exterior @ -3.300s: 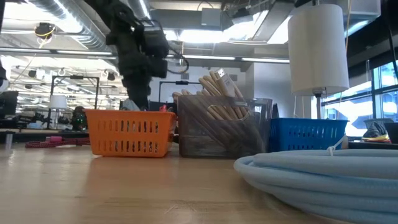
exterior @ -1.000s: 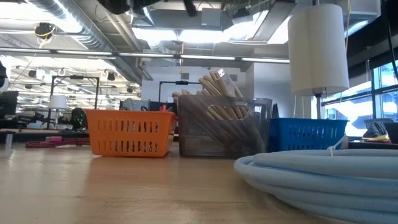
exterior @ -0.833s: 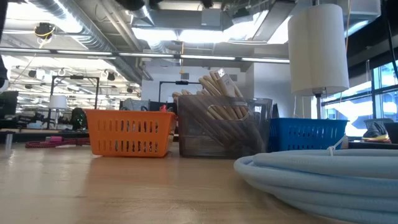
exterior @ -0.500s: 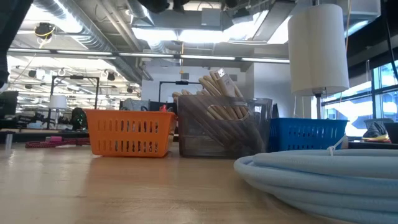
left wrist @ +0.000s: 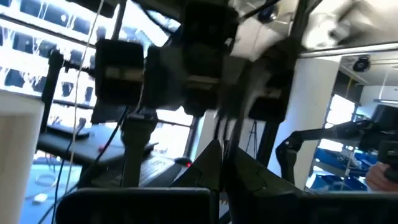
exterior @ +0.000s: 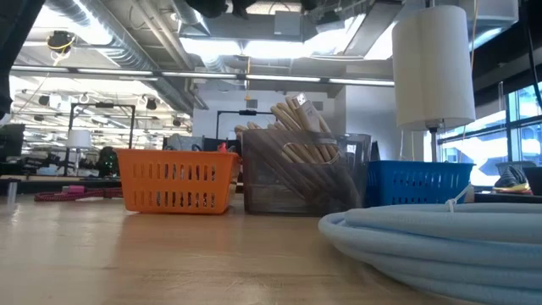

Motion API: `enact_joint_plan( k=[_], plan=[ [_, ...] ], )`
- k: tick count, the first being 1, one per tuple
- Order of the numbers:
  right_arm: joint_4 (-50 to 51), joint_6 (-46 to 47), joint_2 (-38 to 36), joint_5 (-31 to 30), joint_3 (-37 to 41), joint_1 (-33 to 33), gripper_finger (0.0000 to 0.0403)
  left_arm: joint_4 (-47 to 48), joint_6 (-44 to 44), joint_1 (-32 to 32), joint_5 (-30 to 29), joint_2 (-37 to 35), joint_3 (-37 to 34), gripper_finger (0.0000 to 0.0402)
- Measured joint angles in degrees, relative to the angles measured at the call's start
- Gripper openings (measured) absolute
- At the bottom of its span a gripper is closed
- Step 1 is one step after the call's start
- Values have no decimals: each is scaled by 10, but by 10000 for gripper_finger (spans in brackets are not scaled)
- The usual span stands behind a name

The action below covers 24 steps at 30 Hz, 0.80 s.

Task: Pick & Place USB Port
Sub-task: Put the black charger cable into the blue bin

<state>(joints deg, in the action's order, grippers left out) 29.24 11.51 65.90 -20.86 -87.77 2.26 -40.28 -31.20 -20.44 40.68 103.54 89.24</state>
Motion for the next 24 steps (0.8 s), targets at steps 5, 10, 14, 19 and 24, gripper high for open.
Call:
enact_joint_plan(
  k=[5, 10, 14, 19, 24],
  plan=[
    [2, 0, 0, 2, 0, 0, 126, 6, -1, -12, 2, -2, 0, 2],
    [1, -1, 2, 1, 0, 0, 127, 20, 13, 0, -5, -2, 0, 2],
    [-9, -13, 4, 1, 0, 0, 127, 20, 29, 11, -19, -2, 0, 2],
    [-18, -16, 7, 1, 0, 0, 125, 28, 33, 14, -22, -2, 0, 2],
    [-20, -17, 15, 1, 0, 0, 110, 28, 33, 16, -22, -2, 0, 2]
  ],
)
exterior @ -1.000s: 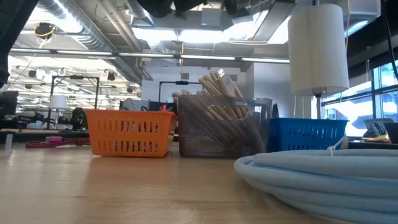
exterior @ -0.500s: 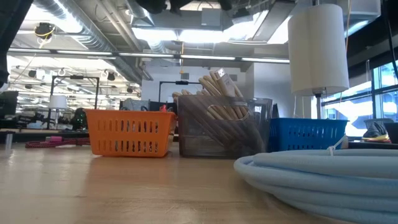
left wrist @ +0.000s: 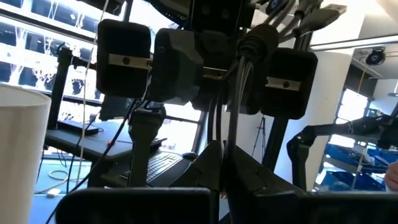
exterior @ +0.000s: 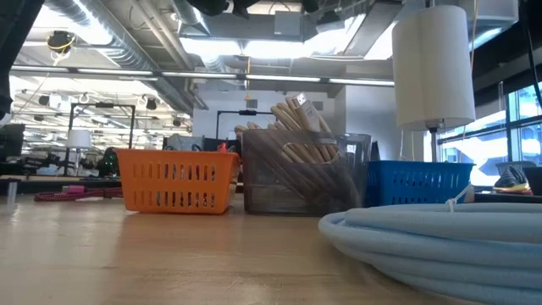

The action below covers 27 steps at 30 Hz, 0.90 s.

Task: Pick & Place USB Port
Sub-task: Put the black charger cable into the blue bin

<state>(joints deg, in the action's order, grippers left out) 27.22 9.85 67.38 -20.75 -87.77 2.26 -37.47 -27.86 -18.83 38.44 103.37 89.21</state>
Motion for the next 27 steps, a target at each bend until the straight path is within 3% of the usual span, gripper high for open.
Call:
enact_joint_plan(
  k=[6, 10, 17, 20, 23, 27],
  plan=[
    [0, -3, 8, -1, 0, 0, 14, 0, 0, 5, -1, 0, 0, 3],
    [3, -9, 8, -14, 0, 0, 7, 0, -6, 7, -1, 0, 0, 15],
    [150, 22, -3, -133, -63, 7, 3, 17, -26, -2, 10, -5, 0, 85],
    [253, 91, -5, -168, -104, 17, 3, 63, -28, -18, 42, -19, -1, 126],
    [369, 205, -5, -153, -119, 35, 2, 151, -20, -51, 77, -41, -1, 161],
    [478, 360, -5, -127, -93, 80, 2, 327, 36, -92, 51, -75, -1, 178]
  ],
)
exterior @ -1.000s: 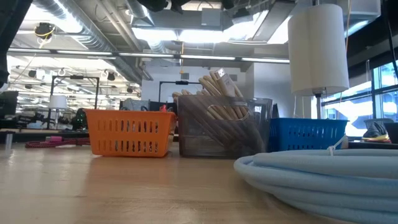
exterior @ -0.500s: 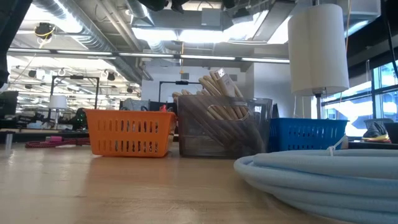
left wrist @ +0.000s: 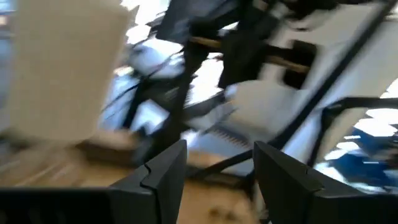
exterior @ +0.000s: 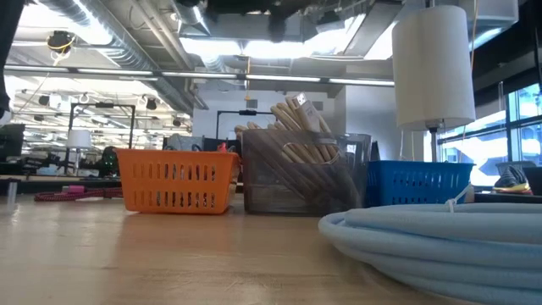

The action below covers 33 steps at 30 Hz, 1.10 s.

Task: Pick & Place USB Port
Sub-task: Put the black charger cable into the blue bin

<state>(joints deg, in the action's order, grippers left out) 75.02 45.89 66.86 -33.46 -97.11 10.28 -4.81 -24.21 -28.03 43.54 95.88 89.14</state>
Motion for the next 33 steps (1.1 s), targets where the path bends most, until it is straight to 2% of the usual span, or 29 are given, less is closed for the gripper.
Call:
enact_joint_plan(
  k=[6, 9, 15, 18, 22, 33],
  plan=[
    [-42, 151, -8, 55, 141, 84, 1, 226, 151, -27, -133, -50, 0, 165],
    [-109, 220, -27, 66, 233, 111, 1, 280, 189, -33, -156, -66, -1, 154],
    [-374, 266, -87, 129, 424, 108, 1, 284, 198, -50, -154, -89, -49, 136],
    [-443, 306, -90, 165, 491, 90, 1, 272, 181, -51, -154, -95, -75, 131],
    [-452, 328, -64, 212, 537, 65, 1, 264, 161, -47, -152, -96, -90, 130],
    [-460, 317, 25, 274, 542, -2, 1, 238, 154, -38, -152, -96, -91, 128]
  ],
)
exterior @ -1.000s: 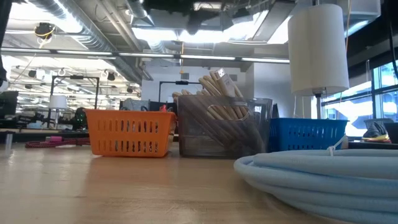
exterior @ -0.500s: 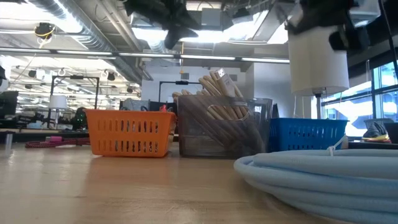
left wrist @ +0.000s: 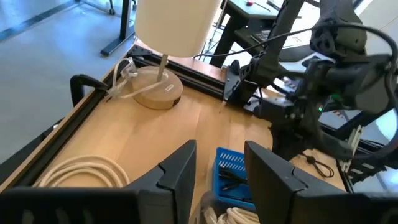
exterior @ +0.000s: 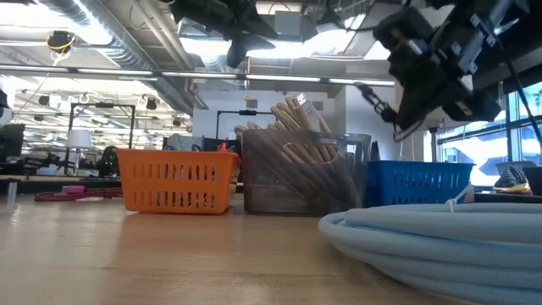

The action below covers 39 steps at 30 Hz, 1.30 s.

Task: Pick & Place USB Port
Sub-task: Put the black charger cable into the blue bin

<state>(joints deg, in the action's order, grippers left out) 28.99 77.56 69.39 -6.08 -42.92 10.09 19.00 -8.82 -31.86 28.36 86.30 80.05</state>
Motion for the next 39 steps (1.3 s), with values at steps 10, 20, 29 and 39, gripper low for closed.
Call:
enact_joint_plan(
  k=[10, 20, 29, 39],
  plan=[
    [-30, 0, 94, 35, 0, -21, 1, 0, 1, 0, 0, 0, 0, 127],
    [-49, 0, 174, 62, 0, -24, 1, 0, 2, 0, 1, 0, 0, 127],
    [-53, 0, 190, 61, 0, -24, 32, 0, 0, 0, 2, 0, 0, 127],
    [-25, -8, 151, 38, -31, -24, 94, 1, 0, 0, 2, 0, 0, 127]
  ],
)
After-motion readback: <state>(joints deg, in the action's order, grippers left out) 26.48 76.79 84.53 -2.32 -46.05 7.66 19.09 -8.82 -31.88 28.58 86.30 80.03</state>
